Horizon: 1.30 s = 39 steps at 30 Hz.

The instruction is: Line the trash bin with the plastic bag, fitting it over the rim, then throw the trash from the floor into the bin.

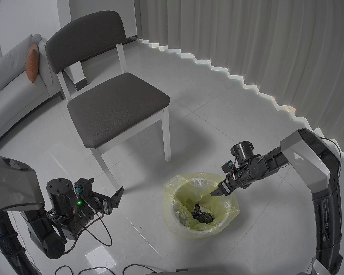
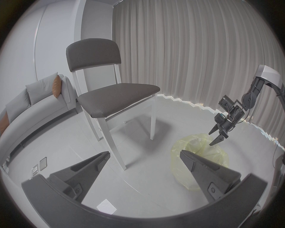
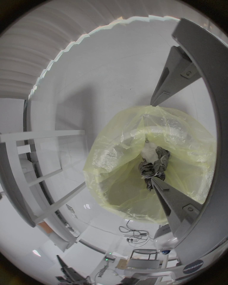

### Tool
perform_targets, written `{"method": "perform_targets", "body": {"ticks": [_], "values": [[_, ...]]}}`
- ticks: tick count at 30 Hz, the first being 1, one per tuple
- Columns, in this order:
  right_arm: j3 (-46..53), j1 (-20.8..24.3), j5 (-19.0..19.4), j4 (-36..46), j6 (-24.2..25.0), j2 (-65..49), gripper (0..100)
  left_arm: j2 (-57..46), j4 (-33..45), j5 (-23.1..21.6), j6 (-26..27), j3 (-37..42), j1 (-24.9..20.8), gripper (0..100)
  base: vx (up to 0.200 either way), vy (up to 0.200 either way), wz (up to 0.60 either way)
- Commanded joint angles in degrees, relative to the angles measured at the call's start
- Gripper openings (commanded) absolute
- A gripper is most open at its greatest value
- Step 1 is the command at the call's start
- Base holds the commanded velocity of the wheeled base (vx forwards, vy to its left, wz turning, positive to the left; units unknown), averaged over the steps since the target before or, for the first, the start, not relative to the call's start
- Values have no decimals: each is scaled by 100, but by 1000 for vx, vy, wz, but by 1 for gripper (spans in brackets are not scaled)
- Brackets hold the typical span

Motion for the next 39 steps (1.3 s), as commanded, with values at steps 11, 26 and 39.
{"method": "perform_targets", "body": {"ticks": [11,26,39], "values": [[-652,-639,164,60,170,352,100,-46,-105,8,-7,92,-1,100,0,0,0],[-1856,-806,94,306,267,1398,100,16,-105,8,2,-40,34,100,0,0,0],[-1750,-1026,120,456,232,1090,100,-266,-105,78,19,-339,-10,100,0,0,0]]}}
